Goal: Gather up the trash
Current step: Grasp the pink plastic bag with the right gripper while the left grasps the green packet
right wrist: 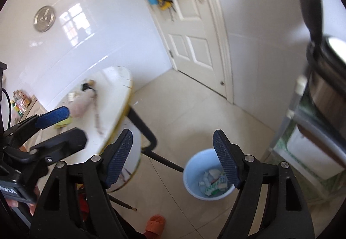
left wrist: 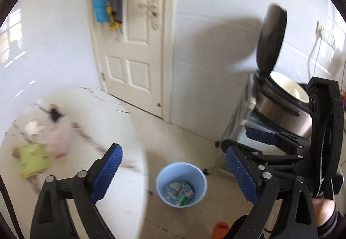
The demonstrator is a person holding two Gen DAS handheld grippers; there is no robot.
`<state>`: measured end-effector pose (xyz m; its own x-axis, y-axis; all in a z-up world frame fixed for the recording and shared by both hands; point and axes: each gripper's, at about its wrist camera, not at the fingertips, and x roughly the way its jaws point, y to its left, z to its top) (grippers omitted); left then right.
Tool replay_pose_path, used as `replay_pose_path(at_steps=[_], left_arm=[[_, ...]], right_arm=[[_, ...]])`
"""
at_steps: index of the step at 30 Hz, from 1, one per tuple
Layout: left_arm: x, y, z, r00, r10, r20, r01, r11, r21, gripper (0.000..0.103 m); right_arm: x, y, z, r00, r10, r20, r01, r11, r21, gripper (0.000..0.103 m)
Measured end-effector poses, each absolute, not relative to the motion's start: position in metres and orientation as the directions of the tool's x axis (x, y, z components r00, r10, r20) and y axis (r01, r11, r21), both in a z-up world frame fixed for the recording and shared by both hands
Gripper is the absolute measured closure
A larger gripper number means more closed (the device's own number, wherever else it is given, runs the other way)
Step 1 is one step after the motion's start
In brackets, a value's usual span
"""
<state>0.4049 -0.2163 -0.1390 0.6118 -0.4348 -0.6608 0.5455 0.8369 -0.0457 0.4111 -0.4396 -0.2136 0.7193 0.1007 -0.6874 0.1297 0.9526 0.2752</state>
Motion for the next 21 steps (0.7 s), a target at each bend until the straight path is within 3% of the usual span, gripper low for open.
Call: replay_pose_path(at_steps=[5, 9, 12, 21], left_arm=[[0.387, -0.135, -0.121, 0.684, -0.373, -0.627, 0.452, 0.891, -0.037, 0.002], [0.385, -0.072, -0.121, 0.719, -0.285, -0.634, 0.339, 0.940, -0.038, 0.001], [0.387, -0.031, -0.123, 0.722, -0.247, -0.647, 0.272, 0.960, -0.063, 0.001], [0.408, 0.042, -0.121, 0.720, -0.136, -0.680, 0.139, 0.989, -0.050, 0.001]], right_arm=[[0.421, -0.386, -0.188, 0.734, 0.128, -0.667, 0.049, 0.970, 0.239, 0.026], [0.437, -0.340, -0.180, 0.727, 0.159, -0.668, -0.022, 0.978, 0.208, 0.019], [0.456, -0.306, -0.177, 0.708, 0.195, -0.679, -0.084, 0.978, 0.193, 0.019], [0.538, -0.217, -0.202, 0.605, 0.293, -0.740, -0.211, 0.956, 0.206, 0.018]])
